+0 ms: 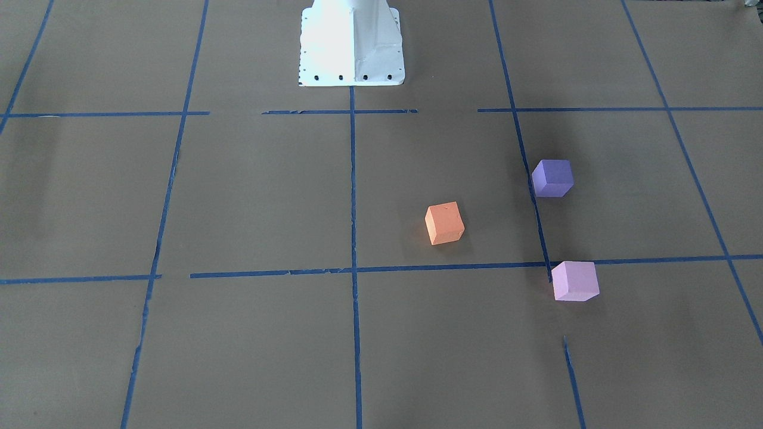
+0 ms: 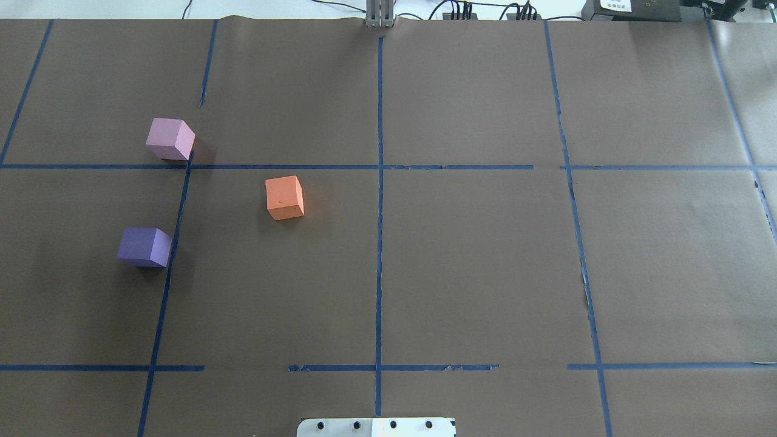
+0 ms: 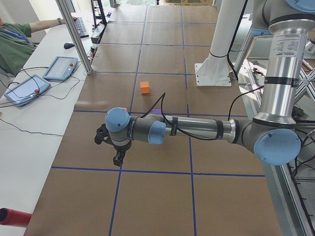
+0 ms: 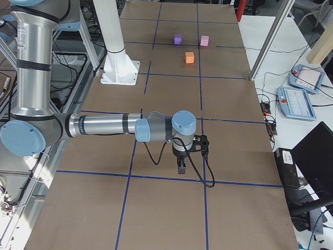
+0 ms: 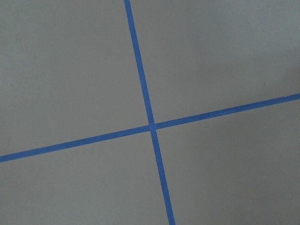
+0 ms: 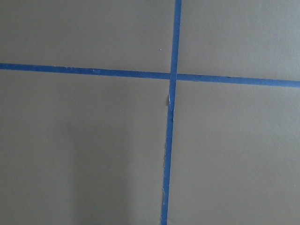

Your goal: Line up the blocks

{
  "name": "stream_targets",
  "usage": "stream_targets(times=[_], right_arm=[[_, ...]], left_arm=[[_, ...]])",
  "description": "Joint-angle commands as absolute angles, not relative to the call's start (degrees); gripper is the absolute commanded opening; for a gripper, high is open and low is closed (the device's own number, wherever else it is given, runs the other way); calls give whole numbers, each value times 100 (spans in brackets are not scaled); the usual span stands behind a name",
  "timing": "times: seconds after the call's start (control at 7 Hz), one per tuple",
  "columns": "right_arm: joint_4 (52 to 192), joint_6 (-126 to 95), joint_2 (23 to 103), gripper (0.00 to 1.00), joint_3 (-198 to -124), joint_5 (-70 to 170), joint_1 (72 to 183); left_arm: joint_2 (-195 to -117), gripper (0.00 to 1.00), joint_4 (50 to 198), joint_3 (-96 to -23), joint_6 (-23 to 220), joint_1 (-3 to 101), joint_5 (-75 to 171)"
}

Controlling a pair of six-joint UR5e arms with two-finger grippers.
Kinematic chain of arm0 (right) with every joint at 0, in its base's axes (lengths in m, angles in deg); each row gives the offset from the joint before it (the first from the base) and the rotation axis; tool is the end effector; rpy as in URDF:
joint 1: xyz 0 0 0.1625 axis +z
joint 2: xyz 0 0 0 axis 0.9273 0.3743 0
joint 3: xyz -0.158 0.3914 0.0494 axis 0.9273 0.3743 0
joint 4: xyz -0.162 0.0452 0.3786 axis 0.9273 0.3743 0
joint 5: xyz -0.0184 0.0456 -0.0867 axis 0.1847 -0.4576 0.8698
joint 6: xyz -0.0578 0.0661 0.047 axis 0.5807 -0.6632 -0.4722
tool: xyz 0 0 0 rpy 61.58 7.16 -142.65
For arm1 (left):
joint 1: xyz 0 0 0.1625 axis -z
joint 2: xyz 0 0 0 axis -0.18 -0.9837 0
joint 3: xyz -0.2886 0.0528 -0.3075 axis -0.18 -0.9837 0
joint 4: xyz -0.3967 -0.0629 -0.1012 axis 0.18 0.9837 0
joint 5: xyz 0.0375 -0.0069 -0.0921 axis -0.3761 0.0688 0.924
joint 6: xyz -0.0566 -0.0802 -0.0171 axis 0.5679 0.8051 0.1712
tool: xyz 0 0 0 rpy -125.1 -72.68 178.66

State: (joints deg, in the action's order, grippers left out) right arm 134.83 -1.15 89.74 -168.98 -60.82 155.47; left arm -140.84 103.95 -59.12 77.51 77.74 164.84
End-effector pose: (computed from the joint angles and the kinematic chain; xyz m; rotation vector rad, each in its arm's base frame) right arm 0.0441 -0.4514 0.6177 0.0473 -0.7693 -0.0353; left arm -0.0413 -0.5365 0.5973 0.2215 0.8325 0.2213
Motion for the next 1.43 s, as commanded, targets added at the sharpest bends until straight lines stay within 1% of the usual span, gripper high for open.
stream_targets(times=[0.0, 0.29, 0.57, 0.71, 0.86, 1.0, 1.14, 1.29], right_arm=[[13483, -115, 8974, 100, -16898, -6082, 15547], [13483, -115, 8974, 100, -16898, -6082, 15547], [13483, -115, 8974, 100, -16898, -6082, 15547], [13483, -115, 8974, 100, -16898, -6082, 15547], [13483, -115, 8974, 100, -16898, -6082, 15547], [13483, -115, 8974, 100, -16898, -6082, 15547], [13483, -115, 8974, 100, -16898, -6082, 15547], [13483, -115, 8974, 100, -16898, -6082, 15547]], left_arm=[[-14214, 100, 10437, -6377, 8151, 7367, 16494], [-14949, 100, 10524, -6512, 10165, 6421, 16415], [-15775, 100, 10675, -6433, 12223, 5420, 16293], [-16214, 100, 10675, -6380, 13138, 4788, 15744], [-16488, 100, 10692, -6284, 13904, 4199, 15512], [-16970, 100, 10762, -5918, 14547, 3993, 15344], [-17270, 100, 10780, -5670, 15023, 3677, 15099], [-17317, 100, 10772, -5563, 15324, 3474, 14696]])
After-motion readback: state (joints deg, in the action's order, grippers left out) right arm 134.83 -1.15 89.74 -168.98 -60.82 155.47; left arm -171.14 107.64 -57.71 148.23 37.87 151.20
